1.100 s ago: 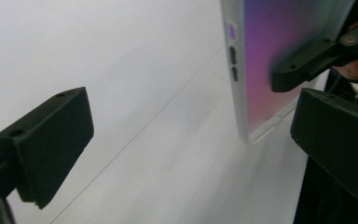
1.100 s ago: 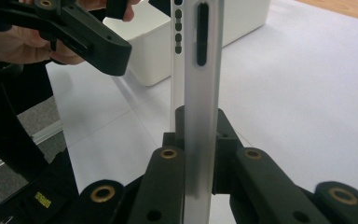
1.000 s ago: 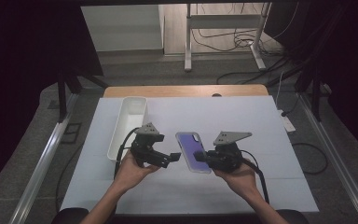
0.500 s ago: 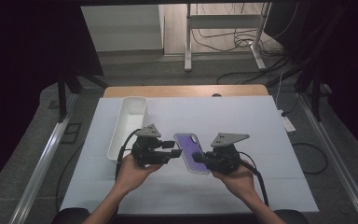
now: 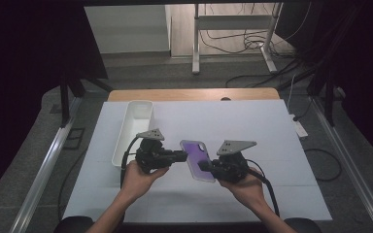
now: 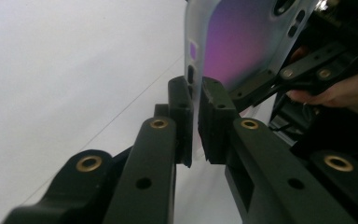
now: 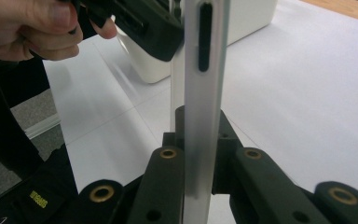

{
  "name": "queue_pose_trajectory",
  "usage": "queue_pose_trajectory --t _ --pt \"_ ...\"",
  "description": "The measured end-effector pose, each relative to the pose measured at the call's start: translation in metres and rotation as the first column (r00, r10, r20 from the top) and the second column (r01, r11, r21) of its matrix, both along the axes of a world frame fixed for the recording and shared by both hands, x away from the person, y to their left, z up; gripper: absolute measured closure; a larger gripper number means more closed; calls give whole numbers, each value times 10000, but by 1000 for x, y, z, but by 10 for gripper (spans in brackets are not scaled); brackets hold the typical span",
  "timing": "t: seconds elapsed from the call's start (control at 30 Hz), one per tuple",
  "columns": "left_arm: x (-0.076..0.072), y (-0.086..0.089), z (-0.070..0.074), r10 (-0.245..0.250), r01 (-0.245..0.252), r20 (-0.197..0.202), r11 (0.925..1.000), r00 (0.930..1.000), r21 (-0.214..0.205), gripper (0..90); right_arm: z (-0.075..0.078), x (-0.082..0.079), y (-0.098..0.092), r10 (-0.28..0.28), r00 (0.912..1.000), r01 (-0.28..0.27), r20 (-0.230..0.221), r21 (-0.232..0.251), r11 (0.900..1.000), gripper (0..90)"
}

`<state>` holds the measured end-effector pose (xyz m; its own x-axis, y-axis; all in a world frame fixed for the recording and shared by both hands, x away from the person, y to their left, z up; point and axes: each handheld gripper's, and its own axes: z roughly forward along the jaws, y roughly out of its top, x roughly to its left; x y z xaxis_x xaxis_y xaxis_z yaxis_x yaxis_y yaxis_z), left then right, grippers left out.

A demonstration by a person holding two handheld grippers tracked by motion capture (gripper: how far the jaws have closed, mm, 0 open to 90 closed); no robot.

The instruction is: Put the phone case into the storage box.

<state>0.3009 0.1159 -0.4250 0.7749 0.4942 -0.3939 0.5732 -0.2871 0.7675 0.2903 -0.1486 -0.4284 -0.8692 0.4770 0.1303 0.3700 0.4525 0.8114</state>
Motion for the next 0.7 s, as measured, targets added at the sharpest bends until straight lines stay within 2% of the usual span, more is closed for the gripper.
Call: queue_pose_trajectory --t 0.07,0.17,0.23,0.37,0.5,0.63,0.7 --pt "-2 -1 2 72 -72 108 10000 9999 50 841 -1 0 1 17 10000 -17 -65 -34 10000 850" --pt "-5 -3 5 127 -145 474 9992 9988 376 858 -4 0 3 155 9998 -158 -140 -189 9997 842" --pt "-7 -6 6 255 -289 626 9981 9977 543 874 -6 -2 6 363 9991 -368 -219 -200 9991 794" --pt "-11 -11 7 380 -462 946 9952 9948 860 877 -8 -5 12 511 9987 -509 33 -506 9974 750" --pt "-13 -14 8 400 -511 1089 9935 9932 1013 878 -7 -4 12 434 9990 -435 -58 -291 9986 698" --pt "-19 -23 9 307 -474 1351 9914 9904 1221 878 -6 -7 13 360 9993 -358 76 -214 9991 580" --pt "-20 -24 9 292 -476 1424 9906 9894 1281 878 -6 -7 13 374 9992 -371 121 -211 9991 560"
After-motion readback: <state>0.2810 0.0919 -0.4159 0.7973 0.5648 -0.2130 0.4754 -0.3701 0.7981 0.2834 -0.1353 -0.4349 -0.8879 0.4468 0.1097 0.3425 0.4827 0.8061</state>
